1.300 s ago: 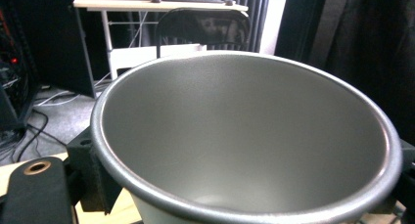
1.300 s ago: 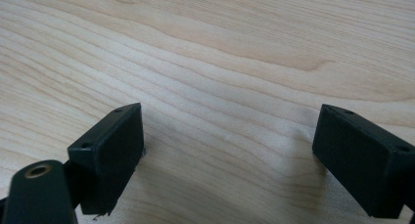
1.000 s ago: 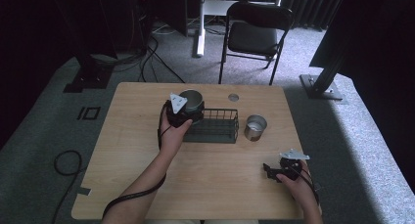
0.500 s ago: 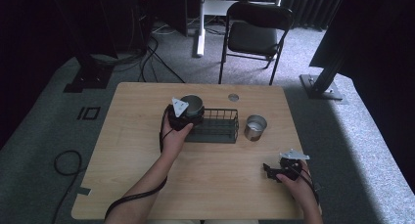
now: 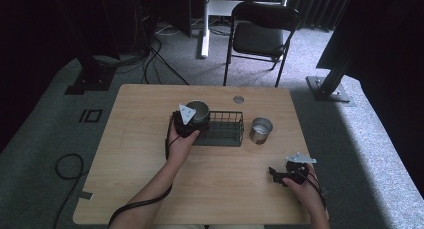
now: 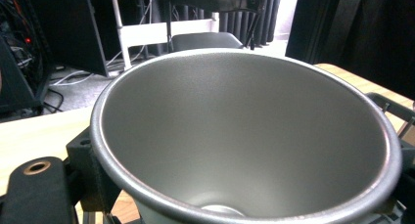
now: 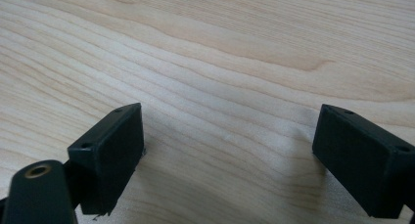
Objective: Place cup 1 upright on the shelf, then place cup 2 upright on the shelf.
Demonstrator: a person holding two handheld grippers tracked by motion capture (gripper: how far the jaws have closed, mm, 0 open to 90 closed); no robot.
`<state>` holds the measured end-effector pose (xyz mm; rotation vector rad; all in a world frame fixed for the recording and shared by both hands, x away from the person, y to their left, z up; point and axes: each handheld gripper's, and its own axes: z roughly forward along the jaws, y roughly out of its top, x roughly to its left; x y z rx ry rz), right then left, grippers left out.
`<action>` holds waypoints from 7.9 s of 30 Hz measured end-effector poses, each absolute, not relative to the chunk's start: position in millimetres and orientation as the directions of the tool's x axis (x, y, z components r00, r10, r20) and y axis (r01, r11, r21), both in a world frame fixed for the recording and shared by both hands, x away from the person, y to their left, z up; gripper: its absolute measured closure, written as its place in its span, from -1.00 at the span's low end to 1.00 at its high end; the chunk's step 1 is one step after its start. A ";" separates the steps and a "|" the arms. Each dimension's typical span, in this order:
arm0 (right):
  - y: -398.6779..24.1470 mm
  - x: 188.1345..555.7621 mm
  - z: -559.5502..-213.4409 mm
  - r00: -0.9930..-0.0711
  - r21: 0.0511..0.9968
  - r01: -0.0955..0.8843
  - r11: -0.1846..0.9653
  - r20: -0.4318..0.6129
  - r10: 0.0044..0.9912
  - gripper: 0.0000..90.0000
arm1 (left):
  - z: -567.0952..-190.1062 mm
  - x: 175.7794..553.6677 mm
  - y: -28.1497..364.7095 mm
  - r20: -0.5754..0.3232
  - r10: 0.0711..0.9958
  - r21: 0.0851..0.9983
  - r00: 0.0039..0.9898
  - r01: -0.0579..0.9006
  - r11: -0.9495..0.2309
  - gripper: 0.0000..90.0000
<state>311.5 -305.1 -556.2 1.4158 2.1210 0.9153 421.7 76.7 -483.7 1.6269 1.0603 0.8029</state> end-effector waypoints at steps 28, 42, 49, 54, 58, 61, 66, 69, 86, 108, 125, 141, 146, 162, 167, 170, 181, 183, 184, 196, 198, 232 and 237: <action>-305.1 311.6 -556.2 -0.387 0.723 0.639 0.262 0.008 0.922 -0.75 | -471.7 406.7 94.3 0.030 0.881 0.941 0.473 0.284 -0.185 -0.79; -305.2 311.6 -556.2 -0.388 0.724 0.638 0.263 0.007 0.922 -0.75 | -465.4 392.0 104.4 0.033 0.869 0.939 0.494 0.283 -0.197 -0.79; -305.0 311.5 -556.2 -0.386 0.723 0.639 0.261 0.009 0.922 -0.75 | -463.8 384.9 112.0 0.026 0.867 0.941 0.498 0.281 -0.190 -0.79; -305.0 311.5 -556.2 -0.386 0.723 0.640 0.261 0.009 0.922 -0.75 | -462.2 378.2 117.4 0.028 0.862 0.942 0.506 0.276 -0.192 -0.79; -305.0 311.5 -556.2 -0.386 0.723 0.640 0.260 0.010 0.922 -0.75 | -461.3 372.7 122.9 0.032 0.858 0.941 0.513 0.273 -0.198 -0.79; -305.1 311.5 -556.2 -0.387 0.723 0.639 0.262 0.008 0.922 -0.74 | -461.5 368.5 127.3 0.040 0.855 0.939 0.518 0.272 -0.209 -0.79; -305.1 311.5 -556.2 -0.387 0.723 0.639 0.261 0.009 0.922 -0.75 | -459.5 363.2 135.2 0.039 0.855 0.941 0.518 0.269 -0.206 -0.79; -305.1 311.5 -556.2 -0.387 0.723 0.639 0.261 0.009 0.922 -0.74 | -459.4 360.3 140.2 0.041 0.856 0.943 0.515 0.264 -0.204 -0.79; -305.1 311.5 -556.2 -0.387 0.723 0.639 0.262 0.008 0.922 -0.75 | -470.0 347.5 175.9 0.043 0.877 0.930 0.478 0.302 -0.211 -0.79; -305.1 311.6 -556.2 -0.387 0.723 0.639 0.262 0.008 0.922 -0.75 | -490.5 314.7 237.4 0.027 0.902 0.900 0.431 0.382 -0.210 -0.79; -305.3 311.7 -556.3 -0.389 0.724 0.637 0.264 0.006 0.921 -0.74 | -505.2 295.6 249.0 0.033 0.902 0.865 0.431 0.439 -0.242 -0.79; -305.2 311.7 -556.3 -0.389 0.724 0.638 0.264 0.007 0.921 -0.74 | -528.8 283.5 270.3 -0.009 0.941 0.828 0.338 0.531 -0.182 -0.79; -305.3 311.7 -556.3 -0.389 0.724 0.638 0.264 0.007 0.921 -0.74 | -534.2 281.5 276.7 0.002 0.946 0.811 0.325 0.552 -0.192 -0.79; -305.3 311.7 -556.3 -0.388 0.724 0.638 0.263 0.007 0.922 -0.75 | -544.8 278.1 295.6 0.018 0.977 0.763 0.211 0.629 -0.150 -0.79; -305.3 311.7 -556.3 -0.388 0.724 0.638 0.263 0.007 0.921 -0.75 | -549.4 279.3 295.1 0.019 0.980 0.744 0.197 0.652 -0.145 -0.79; -305.3 311.7 -556.3 -0.389 0.724 0.638 0.263 0.007 0.921 -0.75 | -551.8 280.1 294.3 0.017 0.982 0.731 0.186 0.668 -0.140 -0.79; -305.2 311.7 -556.3 -0.388 0.724 0.638 0.263 0.007 0.921 -0.75 | -553.1 282.0 297.4 0.005 0.986 0.701 0.168 0.703 -0.123 -0.80; -305.3 311.7 -556.3 -0.389 0.724 0.638 0.264 0.007 0.921 -0.75 | -553.2 282.0 297.4 0.005 0.986 0.701 0.168 0.703 -0.123 -0.80; -305.3 311.7 -556.3 -0.389 0.724 0.638 0.263 0.007 0.921 -0.75 | -553.2 282.0 297.4 0.005 0.986 0.701 0.168 0.703 -0.123 -0.80; -305.3 311.6 -556.3 -0.389 0.724 0.638 0.264 0.007 0.921 -0.75 | -553.3 282.0 297.3 0.005 0.986 0.701 0.168 0.703 -0.123 -0.80; -305.3 311.6 -556.3 -0.389 0.724 0.638 0.264 0.007 0.921 -0.74 | -553.2 282.0 297.4 0.005 0.986 0.701 0.168 0.703 -0.124 -0.80; -294.5 321.3 -549.8 -0.374 0.751 0.617 0.235 0.017 0.927 -0.74 | -553.3 282.0 297.3 0.005 0.986 0.701 0.168 0.702 -0.123 -0.80; -293.7 325.5 -546.0 -0.363 0.765 0.609 0.208 0.036 0.931 -0.74 | -553.3 282.0 297.3 0.005 0.986 0.701 0.168 0.702 -0.123 -0.80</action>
